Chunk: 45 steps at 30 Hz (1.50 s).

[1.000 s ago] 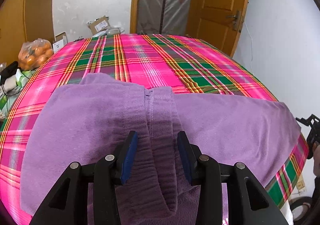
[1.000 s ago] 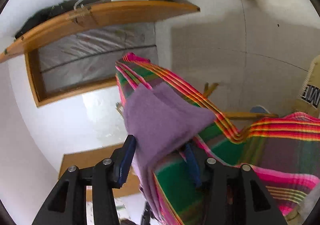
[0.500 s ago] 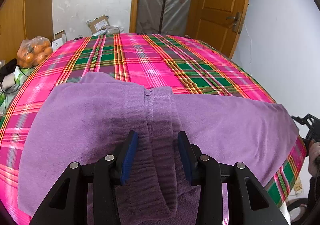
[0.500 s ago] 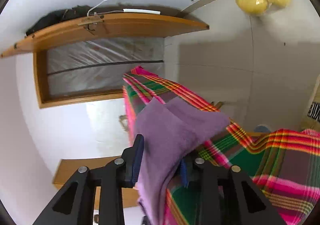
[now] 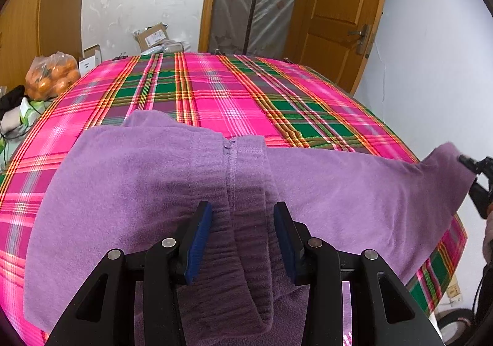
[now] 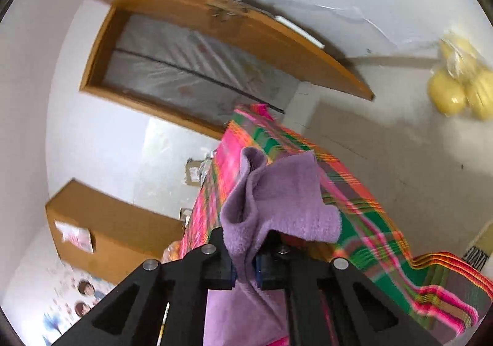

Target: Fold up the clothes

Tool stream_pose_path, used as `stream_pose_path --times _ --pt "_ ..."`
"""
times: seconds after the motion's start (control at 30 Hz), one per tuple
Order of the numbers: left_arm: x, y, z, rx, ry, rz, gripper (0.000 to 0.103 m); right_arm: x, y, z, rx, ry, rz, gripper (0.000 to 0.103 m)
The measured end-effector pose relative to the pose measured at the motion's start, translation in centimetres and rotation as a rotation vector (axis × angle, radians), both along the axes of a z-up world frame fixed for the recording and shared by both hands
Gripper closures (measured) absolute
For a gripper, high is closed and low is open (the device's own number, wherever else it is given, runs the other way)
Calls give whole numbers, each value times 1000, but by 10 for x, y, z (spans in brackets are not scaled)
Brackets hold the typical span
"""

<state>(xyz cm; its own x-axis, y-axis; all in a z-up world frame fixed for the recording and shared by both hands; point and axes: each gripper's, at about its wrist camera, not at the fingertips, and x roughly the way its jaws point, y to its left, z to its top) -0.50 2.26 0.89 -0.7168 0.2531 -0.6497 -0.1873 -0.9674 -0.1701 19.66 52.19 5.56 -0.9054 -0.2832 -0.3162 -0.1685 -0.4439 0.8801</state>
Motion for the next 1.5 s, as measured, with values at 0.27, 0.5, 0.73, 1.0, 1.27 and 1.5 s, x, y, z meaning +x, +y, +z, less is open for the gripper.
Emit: stream_pose_path --times 0.27,0.5,0.73,1.0,1.27,1.5 --pt "1 -4 1 22 3 -4 61 -20 -56 51 118 54 125 94" --pt "3 -6 1 44 9 -8 61 -50 -117 53 181 46 275 94" --pt "7 -7 3 59 23 -11 61 -82 -184 28 257 -20 439 94" --pt "12 -8 3 68 28 -12 61 -90 -250 11 383 -56 598 94" --pt "7 -12 1 99 14 -14 61 -98 -287 -11 495 -126 696 85" --pt "7 -13 1 112 14 -13 61 -76 -307 0 589 -62 790 66"
